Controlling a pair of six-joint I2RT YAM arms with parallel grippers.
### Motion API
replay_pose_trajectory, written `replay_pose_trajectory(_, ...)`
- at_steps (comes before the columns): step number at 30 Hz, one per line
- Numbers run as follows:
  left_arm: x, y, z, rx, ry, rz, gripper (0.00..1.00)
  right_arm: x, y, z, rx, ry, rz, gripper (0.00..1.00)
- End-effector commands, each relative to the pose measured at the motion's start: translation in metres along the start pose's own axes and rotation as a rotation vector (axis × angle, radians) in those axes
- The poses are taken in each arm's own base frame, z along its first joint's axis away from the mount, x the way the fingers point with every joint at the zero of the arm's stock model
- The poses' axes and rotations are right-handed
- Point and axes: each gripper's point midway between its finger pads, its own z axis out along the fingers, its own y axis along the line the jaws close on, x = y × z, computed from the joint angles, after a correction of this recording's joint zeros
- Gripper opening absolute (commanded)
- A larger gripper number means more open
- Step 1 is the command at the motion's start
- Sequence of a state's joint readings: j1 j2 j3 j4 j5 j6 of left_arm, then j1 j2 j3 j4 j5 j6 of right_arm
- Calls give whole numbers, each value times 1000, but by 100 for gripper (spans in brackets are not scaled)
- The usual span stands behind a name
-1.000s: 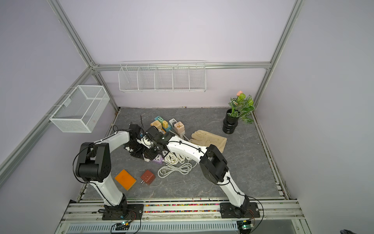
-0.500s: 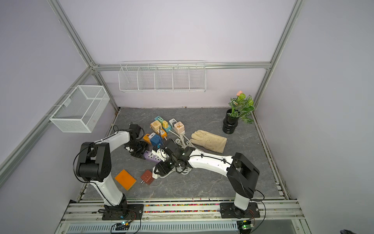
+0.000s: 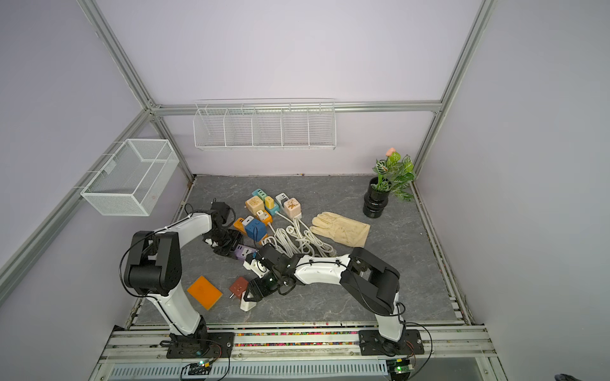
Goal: Pull the plug off the socket
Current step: Place the plug at the center of the board.
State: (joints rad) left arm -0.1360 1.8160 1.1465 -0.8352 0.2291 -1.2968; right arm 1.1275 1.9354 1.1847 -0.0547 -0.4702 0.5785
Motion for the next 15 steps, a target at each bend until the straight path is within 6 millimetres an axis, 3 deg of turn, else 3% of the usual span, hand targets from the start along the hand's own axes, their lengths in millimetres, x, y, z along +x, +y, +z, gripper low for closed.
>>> replay_pose_trajectory(1,-2,-19,-7,68,-9,4,0,-18,15,2,-68,-38,22,48)
replay_pose_trajectory(8,-1,-18,-8,69,-10,2,0,-15,3,11,-59,-15,92,57)
replay_pose_trajectory(15,-1,-18,-9,75,-12,-1,0,-7,-16,8,13,-5,126,89)
